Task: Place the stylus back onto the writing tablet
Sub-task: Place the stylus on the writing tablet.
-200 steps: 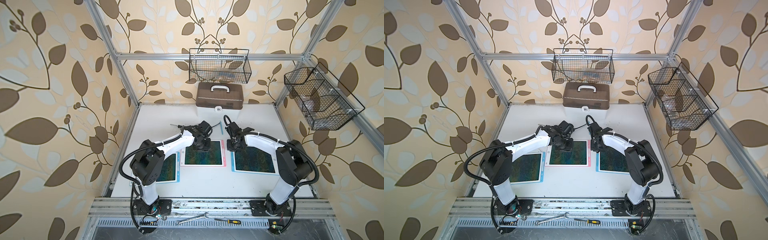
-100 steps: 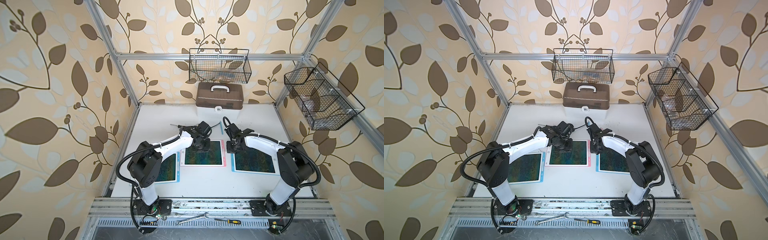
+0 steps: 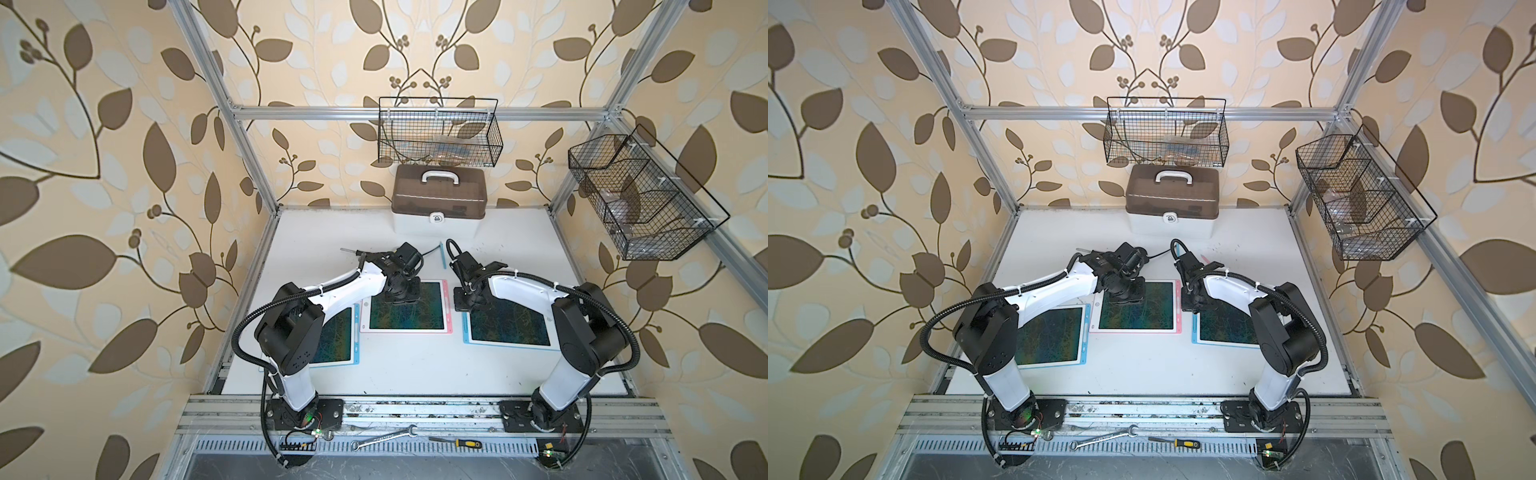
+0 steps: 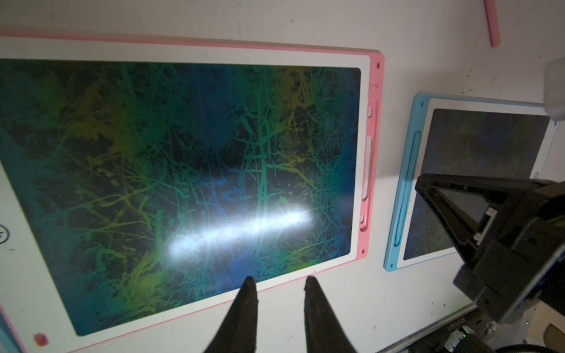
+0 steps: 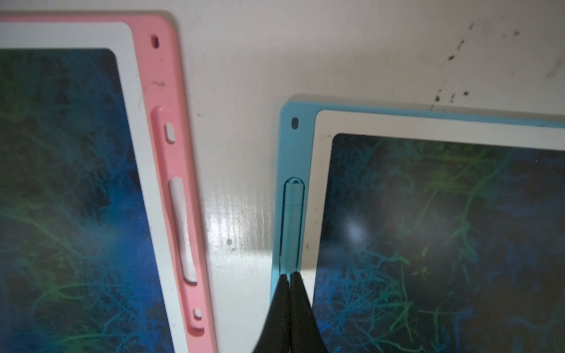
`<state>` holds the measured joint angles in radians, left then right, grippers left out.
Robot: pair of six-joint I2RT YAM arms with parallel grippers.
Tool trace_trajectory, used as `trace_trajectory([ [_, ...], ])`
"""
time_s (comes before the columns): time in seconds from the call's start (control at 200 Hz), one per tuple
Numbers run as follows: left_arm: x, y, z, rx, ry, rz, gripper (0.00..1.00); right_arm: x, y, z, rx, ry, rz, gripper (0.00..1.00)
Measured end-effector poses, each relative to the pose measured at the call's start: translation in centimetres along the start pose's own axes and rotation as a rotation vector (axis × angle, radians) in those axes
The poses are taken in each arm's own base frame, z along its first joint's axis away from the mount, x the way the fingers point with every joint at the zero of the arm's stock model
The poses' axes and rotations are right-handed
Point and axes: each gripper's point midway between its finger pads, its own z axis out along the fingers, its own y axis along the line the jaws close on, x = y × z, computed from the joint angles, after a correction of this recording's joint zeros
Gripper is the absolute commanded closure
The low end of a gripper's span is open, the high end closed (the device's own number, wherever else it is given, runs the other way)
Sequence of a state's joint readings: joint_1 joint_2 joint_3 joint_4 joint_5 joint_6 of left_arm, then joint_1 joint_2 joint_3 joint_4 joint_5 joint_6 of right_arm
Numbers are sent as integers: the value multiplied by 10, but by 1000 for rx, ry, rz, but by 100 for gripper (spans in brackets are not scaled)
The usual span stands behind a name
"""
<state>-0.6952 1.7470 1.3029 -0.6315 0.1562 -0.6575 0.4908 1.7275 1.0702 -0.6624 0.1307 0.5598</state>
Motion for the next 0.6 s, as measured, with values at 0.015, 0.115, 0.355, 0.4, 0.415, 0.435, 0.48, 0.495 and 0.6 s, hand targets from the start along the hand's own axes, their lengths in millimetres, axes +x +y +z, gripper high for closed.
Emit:
trace_trajectory([
  [0.015,0,0,0,0,0,0,72,0,0,0,-1,0,1,100],
  [0.115,0,0,0,0,0,0,72,0,1,0,-6,-1,2,100],
  [0.355,0,0,0,0,0,1,72,-1,3,0,-12,-3,3,100],
  [0.4,0,0,0,0,0,1,72,-1,3,0,-12,-3,3,100],
  [0.415,0,0,0,0,1,1,72,-1,3,0,-12,-3,3,100],
  [0.435,0,0,0,0,0,1,72,-1,3,0,-12,-3,3,100],
  [0.48,0,0,0,0,1,1,72,-1,3,1,-12,-3,5,100],
  [0.495,0,0,0,0,1,1,72,-1,3,1,-12,-3,5,100],
  [0.6,0,0,0,0,1,1,72,0,3,3,-12,-1,5,100],
])
